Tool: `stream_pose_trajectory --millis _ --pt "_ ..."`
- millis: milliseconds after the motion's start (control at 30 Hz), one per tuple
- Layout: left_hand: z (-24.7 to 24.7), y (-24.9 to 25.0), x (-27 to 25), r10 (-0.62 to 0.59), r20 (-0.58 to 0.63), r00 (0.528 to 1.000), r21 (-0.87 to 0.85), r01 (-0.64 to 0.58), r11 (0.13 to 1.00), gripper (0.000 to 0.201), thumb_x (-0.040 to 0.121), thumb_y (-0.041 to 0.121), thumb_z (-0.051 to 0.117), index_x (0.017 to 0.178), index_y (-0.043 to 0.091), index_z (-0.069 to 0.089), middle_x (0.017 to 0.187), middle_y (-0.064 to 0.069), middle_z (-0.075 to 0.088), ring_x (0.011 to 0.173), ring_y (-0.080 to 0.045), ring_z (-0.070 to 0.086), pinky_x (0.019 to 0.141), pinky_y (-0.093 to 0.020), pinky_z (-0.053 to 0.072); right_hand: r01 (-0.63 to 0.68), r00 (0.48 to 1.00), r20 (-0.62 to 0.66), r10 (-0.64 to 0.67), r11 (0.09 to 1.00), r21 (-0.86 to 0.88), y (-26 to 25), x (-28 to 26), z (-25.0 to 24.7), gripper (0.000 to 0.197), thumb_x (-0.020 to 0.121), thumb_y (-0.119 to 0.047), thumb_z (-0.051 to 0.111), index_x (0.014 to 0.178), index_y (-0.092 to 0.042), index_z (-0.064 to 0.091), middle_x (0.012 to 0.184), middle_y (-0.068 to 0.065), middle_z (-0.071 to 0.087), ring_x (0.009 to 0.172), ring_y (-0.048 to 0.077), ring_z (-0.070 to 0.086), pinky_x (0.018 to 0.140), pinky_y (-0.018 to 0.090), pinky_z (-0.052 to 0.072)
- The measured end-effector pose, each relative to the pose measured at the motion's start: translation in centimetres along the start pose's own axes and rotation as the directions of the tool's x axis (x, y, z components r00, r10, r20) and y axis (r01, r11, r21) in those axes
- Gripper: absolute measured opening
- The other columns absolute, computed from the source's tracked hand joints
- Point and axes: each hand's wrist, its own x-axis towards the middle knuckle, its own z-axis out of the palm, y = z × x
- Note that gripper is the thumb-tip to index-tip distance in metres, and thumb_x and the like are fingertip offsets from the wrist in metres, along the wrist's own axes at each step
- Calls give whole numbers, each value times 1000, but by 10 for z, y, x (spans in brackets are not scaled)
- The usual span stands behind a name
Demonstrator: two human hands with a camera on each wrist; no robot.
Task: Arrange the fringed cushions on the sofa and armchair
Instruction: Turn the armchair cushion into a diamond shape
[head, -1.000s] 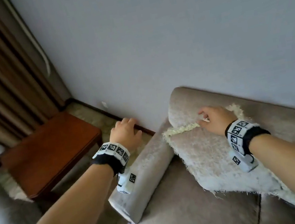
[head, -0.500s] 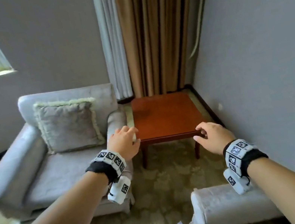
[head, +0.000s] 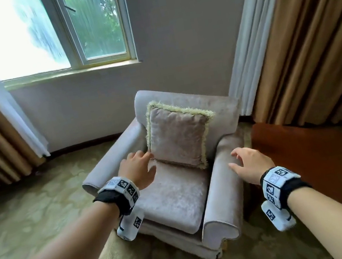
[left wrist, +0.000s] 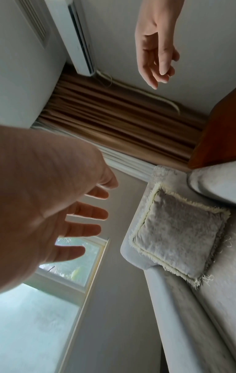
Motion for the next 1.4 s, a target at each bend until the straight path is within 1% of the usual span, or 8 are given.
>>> stream_pose_trajectory --millis 200,467,633,767,933,1100,1233,1400 --pt "33 -43 74 -92 29 995 -3 92 996 45 84 49 45 123 29 55 122 -2 58 111 -28 53 91 -42 47 92 994 53 -91 996 -14 -21 124 36 38 90 -51 55 122 -31 56 117 -6 60 113 18 58 88 35 48" --pt "48 -110 177 -276 49 960 46 274 961 47 90 48 51 134 29 50 132 -1 54 120 -26 50 95 -36 43 223 953 218 -209 974 -40 -64 295 89 41 91 -51 54 125 -29 54 122 -3 61 115 18 58 91 33 48" --pt "61 -141 226 -341 70 937 43 339 940 48 92 49 48 136 30 49 135 -1 52 122 -26 48 97 -37 41 273 924 294 -244 960 -61 -94 366 109 43 90 -51 54 127 -28 53 123 -3 60 115 19 58 92 37 49" --pt "86 -164 279 -334 141 932 14 335 942 49 90 51 47 134 30 49 131 -1 53 122 -25 49 97 -39 44 276 927 285 -245 958 -74 -104 419 119 41 91 -50 53 126 -29 53 122 -4 60 113 18 59 89 35 49" --pt "123 -184 387 -172 239 956 -25 183 983 47 90 48 47 132 26 48 128 -3 55 118 -25 52 96 -38 45 164 966 216 -145 984 -73 -102 488 123 42 92 -49 53 128 -28 52 122 -3 58 114 19 57 92 37 48" --pt "165 -204 496 5 295 955 -132 35 991 47 89 44 52 132 28 46 123 -6 55 114 -29 52 94 -38 45 -35 983 177 54 994 -104 -93 542 133 44 92 -48 53 131 -29 50 130 -2 55 121 20 53 100 38 45" --pt "206 -223 563 76 384 920 -171 -10 985 47 88 50 50 130 29 46 117 -6 55 111 -29 53 91 -43 48 -174 958 200 204 972 -159 -91 576 144 49 92 -47 54 136 -28 45 136 0 52 125 23 48 103 40 42" --pt "273 -235 620 65 494 867 -180 28 983 53 88 50 52 136 30 44 126 -5 52 119 -29 49 95 -43 47 -252 928 228 296 946 -202 -85 624 165 61 89 -46 57 144 -28 35 147 2 39 136 26 34 108 44 37"
